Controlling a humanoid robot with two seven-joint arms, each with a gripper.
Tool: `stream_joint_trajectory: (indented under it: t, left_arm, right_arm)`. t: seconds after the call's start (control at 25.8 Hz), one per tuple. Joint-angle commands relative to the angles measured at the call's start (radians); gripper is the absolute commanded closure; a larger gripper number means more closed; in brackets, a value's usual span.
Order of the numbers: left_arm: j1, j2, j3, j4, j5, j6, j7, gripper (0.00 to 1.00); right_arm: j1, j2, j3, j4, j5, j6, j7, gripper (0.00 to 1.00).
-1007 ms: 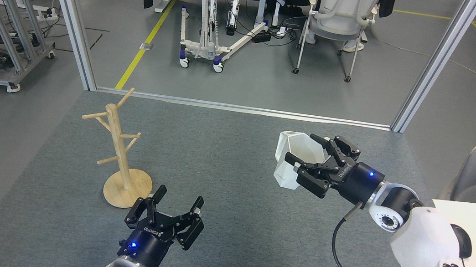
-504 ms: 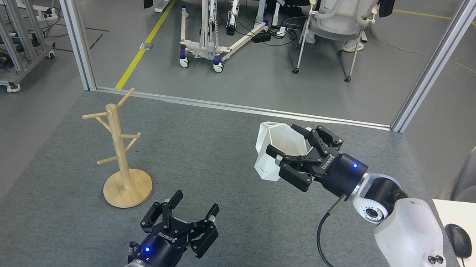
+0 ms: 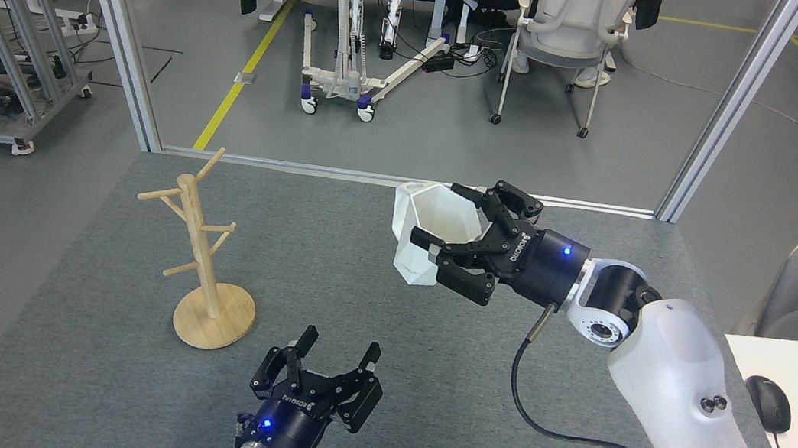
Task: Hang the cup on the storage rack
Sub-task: 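Move the left gripper up under the cup and grasp it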
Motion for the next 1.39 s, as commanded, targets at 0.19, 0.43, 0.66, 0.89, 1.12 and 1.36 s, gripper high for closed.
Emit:
stream_joint_trajectory:
  t: [0.19,0.43,0.66,0.89,1.12,1.36]
  left_arm:
    - [-0.02,0.002,0.0,-0.02,0.0,0.008,-0.055,0.01]
    - [-0.04,0.007,0.003,-0.015,0.0,0.01,-0.054,0.01]
    - [-0.06,-0.003,0.003,-0.02,0.002,0.01,-0.061,0.01]
    - [-0.08,-0.004,0.0,-0.044,0.0,0.002,-0.074,0.01]
    - [-0.113,-0.006,-0.001,-0.043,0.0,-0.002,-0.075,0.01]
    - [-0.123,-0.009,-0.017,-0.044,0.0,0.004,-0.075,0.01]
  right_arm:
    - [0.008,0.016,0.018,0.0,-0.005,0.0,0.005,0.62]
    - [0.012,0.018,0.02,0.0,0.004,0.0,0.005,0.62]
    - [0.023,0.033,0.021,0.002,0.007,0.0,0.006,0.62]
    - [0.02,0.036,0.034,0.011,0.008,0.0,0.006,0.62]
    - [0.023,0.045,0.034,0.013,0.008,0.0,0.006,0.62]
    - [0.023,0.045,0.037,0.016,0.008,0.0,0.005,0.62]
